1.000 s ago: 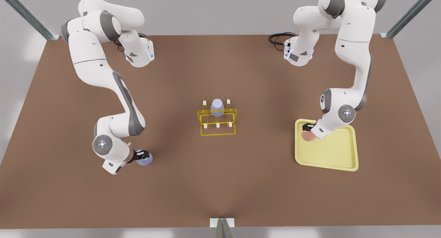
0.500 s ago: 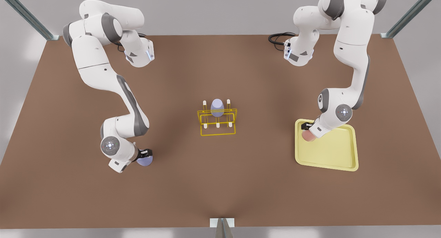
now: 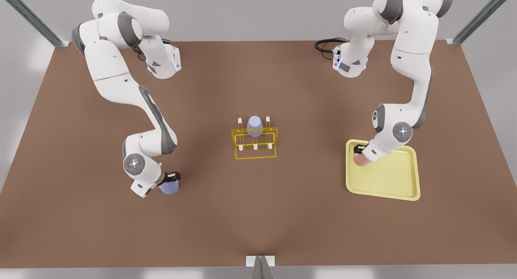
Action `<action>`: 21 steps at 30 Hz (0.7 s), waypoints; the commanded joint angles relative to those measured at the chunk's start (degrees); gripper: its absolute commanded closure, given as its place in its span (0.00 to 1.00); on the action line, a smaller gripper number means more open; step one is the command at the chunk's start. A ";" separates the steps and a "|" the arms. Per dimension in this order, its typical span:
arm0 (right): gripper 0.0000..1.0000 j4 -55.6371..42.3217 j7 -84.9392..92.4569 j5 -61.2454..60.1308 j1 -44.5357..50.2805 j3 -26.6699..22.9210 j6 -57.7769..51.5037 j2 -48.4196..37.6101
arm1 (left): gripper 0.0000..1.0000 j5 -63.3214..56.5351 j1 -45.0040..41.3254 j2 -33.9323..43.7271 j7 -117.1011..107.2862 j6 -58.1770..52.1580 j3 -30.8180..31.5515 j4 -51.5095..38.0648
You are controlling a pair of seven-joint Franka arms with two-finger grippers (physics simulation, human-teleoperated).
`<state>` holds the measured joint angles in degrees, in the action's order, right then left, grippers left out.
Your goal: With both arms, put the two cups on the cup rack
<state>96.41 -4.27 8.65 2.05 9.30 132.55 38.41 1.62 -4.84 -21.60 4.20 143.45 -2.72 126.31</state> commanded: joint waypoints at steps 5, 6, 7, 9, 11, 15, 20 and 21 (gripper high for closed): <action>0.00 1.06 -2.85 -0.21 0.05 0.01 0.95 -0.09 | 0.16 0.05 0.00 0.51 0.20 0.25 0.00 -0.54; 0.00 0.97 -2.85 -0.21 0.23 0.01 1.04 0.26 | 0.16 0.05 0.00 0.51 0.20 0.25 0.00 -0.54; 0.00 0.79 -2.85 -0.21 0.23 0.01 1.13 0.35 | 0.16 0.05 -0.17 0.60 0.11 0.25 0.00 -0.54; 0.00 0.71 -3.12 -0.21 0.23 0.01 1.39 0.52 | 0.16 0.22 -0.96 2.00 -0.16 -0.28 0.00 -0.63; 0.00 0.53 -3.12 -0.30 0.23 0.01 1.83 0.52 | 0.16 0.31 -1.05 3.06 -0.16 -0.72 0.00 -0.80; 0.00 0.44 -3.20 -0.39 0.14 0.01 3.15 1.31 | 0.16 0.57 -6.32 3.50 -9.81 -4.94 0.17 -4.41; 0.00 0.53 -3.20 -0.38 -0.03 0.01 3.24 1.31 | 0.15 0.40 -9.05 -0.54 -30.65 -19.88 10.02 -21.46; 0.00 0.53 -3.20 -0.30 -0.03 0.01 3.33 1.31 | 0.15 0.31 -10.54 -0.72 -33.45 -19.97 10.46 -22.07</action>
<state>96.92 -6.61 8.46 2.12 9.34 135.43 39.70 1.94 -15.45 -22.00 -4.42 132.02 6.67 105.35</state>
